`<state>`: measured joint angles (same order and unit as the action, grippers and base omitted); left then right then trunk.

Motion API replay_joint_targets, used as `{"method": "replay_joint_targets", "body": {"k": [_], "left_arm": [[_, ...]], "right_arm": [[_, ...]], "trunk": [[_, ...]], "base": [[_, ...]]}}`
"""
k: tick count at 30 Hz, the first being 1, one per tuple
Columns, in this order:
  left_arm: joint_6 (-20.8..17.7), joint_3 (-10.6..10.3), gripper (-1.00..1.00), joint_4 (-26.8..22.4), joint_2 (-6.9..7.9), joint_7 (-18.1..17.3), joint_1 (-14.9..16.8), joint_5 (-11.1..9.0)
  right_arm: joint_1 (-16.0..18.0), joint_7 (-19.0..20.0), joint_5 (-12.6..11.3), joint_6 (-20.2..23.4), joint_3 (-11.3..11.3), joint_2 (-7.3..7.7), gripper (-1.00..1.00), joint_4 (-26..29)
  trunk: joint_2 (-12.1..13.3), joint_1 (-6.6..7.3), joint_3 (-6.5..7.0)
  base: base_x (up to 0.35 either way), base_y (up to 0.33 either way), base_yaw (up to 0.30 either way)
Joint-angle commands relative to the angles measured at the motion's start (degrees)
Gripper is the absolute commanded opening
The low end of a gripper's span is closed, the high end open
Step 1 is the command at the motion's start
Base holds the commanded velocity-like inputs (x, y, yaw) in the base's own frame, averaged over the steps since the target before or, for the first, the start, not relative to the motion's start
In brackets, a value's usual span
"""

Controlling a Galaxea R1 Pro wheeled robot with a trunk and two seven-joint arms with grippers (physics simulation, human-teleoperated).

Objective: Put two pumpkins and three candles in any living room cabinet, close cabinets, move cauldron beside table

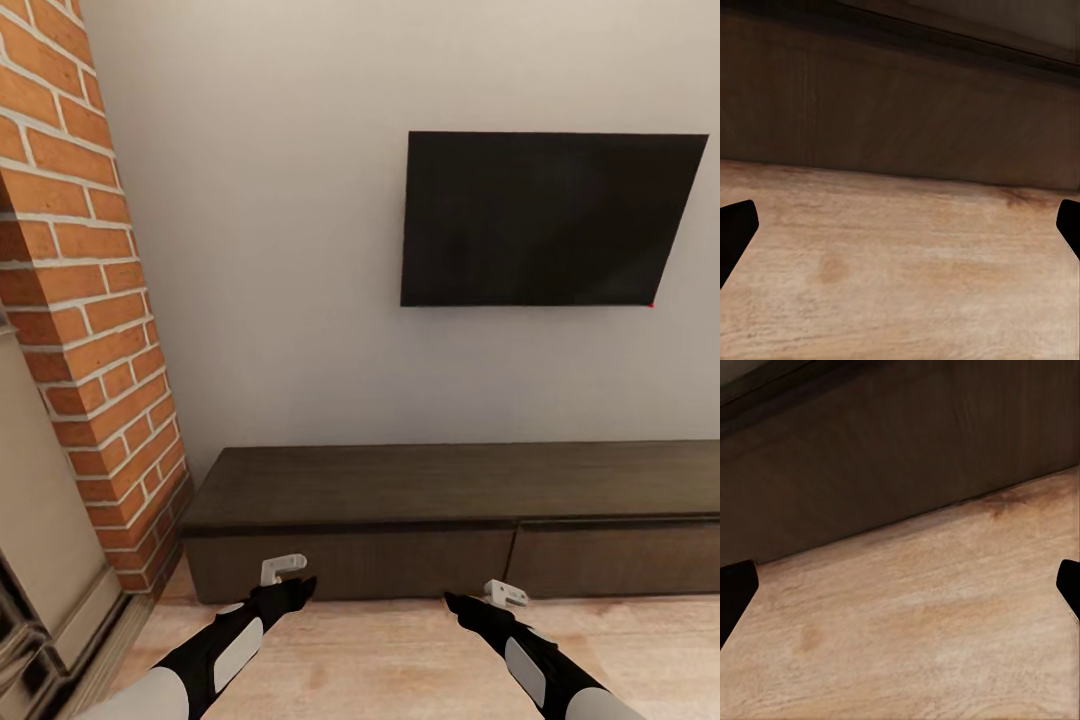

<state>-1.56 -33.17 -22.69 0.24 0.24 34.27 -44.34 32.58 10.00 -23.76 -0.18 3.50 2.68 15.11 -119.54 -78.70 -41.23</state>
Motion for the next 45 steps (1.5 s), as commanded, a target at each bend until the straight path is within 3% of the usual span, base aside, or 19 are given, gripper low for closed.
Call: {"method": "replay_joint_targets", "body": {"k": [1, 34, 36, 37, 43, 44, 45], "left_arm": [[-0.1, -0.1, 1.0, -0.1, 0.03, 0.0, 0.0, -0.3], [0.3, -0.1, 1.0, -0.7, 0.09, 0.0, 0.1, -0.3], [0.3, -0.1, 1.0, -0.8, 0.15, -0.1, 0.1, -0.3], [0.3, -0.1, 1.0, -1.2, 0.2, -0.2, 0.1, -0.4], [0.3, -0.1, 1.0, -2.6, 0.31, -0.2, 0.0, -0.4], [0.3, -0.1, 1.0, -2.9, 0.33, -0.1, 0.0, -0.3], [0.4, -0.1, 1.0, -3.0, 0.34, -0.1, 0.0, -0.3]], "right_arm": [[0.0, 0.1, -0.6, 0.0, 0.4, 0.05, 1.0, 0.0], [0.0, 0.4, -0.8, -0.7, 0.0, 0.21, 1.0, 0.1], [0.0, 1.3, -1.2, -0.8, -1.3, 0.3, 1.0, 0.1], [0.0, 3.4, -2.2, -0.8, -3.9, 0.58, 1.0, 0.1], [0.0, 13.7, -6.2, -0.4, -14.5, 3.17, 1.0, -0.2], [0.0, 16.4, -7.4, -0.4, -18.0, 3.8, 1.0, -0.4], [0.0, 17.4, -8.0, -0.3, -19.6, 3.98, 1.0, -0.5]], "trunk": [[0.0, -0.01, -0.06], [0.0, -0.01, -0.06], [0.0, -0.01, -0.06], [0.0, -0.01, -0.06], [0.0, -0.01, -0.06], [0.0, -0.01, -0.06], [0.0, -0.01, -0.06]], "base": [[0.126, -0.101, 0.0], [0.014, -0.081, 0.0], [0.0, -0.005, 0.0], [0.0, -0.003, 0.0], [0.0, -0.001, 0.0], [0.0, 0.0, 0.0], [0.0, 0.0, 0.0]]}}
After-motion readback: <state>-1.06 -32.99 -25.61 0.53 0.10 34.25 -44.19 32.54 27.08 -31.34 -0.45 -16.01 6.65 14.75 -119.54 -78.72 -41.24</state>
